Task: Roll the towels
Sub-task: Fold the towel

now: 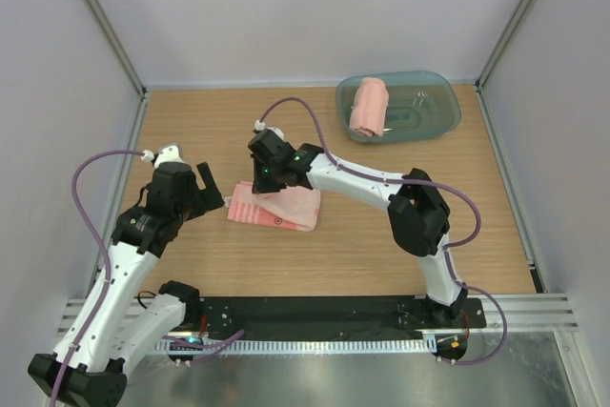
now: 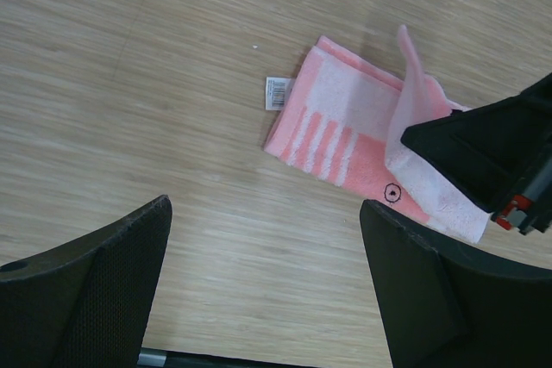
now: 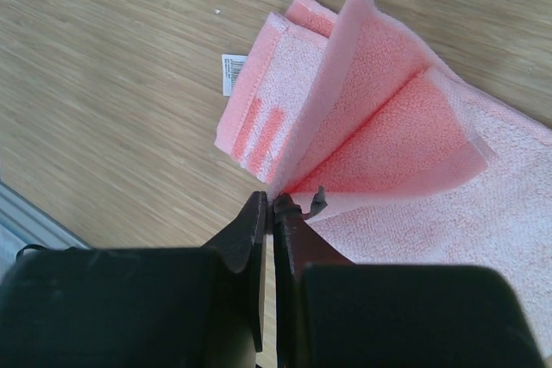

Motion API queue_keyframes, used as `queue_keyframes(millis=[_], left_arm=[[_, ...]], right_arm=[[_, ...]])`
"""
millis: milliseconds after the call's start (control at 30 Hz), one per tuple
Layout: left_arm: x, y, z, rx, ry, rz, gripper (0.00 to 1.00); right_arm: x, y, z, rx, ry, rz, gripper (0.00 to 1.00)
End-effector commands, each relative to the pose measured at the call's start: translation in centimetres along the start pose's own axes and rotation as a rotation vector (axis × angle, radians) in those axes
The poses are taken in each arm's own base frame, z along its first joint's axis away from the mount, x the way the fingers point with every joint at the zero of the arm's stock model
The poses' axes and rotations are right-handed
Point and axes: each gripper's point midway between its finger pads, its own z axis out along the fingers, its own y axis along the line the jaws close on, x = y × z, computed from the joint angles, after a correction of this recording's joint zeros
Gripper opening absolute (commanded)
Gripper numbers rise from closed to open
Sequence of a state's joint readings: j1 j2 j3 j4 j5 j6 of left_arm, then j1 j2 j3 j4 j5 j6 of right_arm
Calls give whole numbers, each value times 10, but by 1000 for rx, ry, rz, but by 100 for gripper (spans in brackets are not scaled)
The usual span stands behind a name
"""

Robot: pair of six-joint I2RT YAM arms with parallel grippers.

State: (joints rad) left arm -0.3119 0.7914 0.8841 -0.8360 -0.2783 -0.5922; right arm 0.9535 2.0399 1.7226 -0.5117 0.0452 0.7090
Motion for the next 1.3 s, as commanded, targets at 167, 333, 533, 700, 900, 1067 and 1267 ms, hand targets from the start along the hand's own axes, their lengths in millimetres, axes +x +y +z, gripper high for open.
queue_keyframes(millis=[167,333,533,700,900,1067,1267], left_arm=[[-4,2,-1,-2,-20,9,90],[-4,3,-1,-6,-19,9,90],[-3,3,0,-8,-17,10,90],[-3,3,0,-11,-18,10,90],[-3,5,0,-19,-19,10,91],[-4,5,0,-21,-19,12,90],[-4,4,1,-20,-17,14,90]], right_arm=[[-6,37,15,-59,-8,-59,1],[12,52,29,-107,51,-96,1],[36,61,51,-134,116,-130,5],[46,70,58,-177,147,-148,45],[32,92,53,-274,131,-161,64],[-5,102,31,-350,80,-122,74],[-47,55,-12,-349,4,-6,77]])
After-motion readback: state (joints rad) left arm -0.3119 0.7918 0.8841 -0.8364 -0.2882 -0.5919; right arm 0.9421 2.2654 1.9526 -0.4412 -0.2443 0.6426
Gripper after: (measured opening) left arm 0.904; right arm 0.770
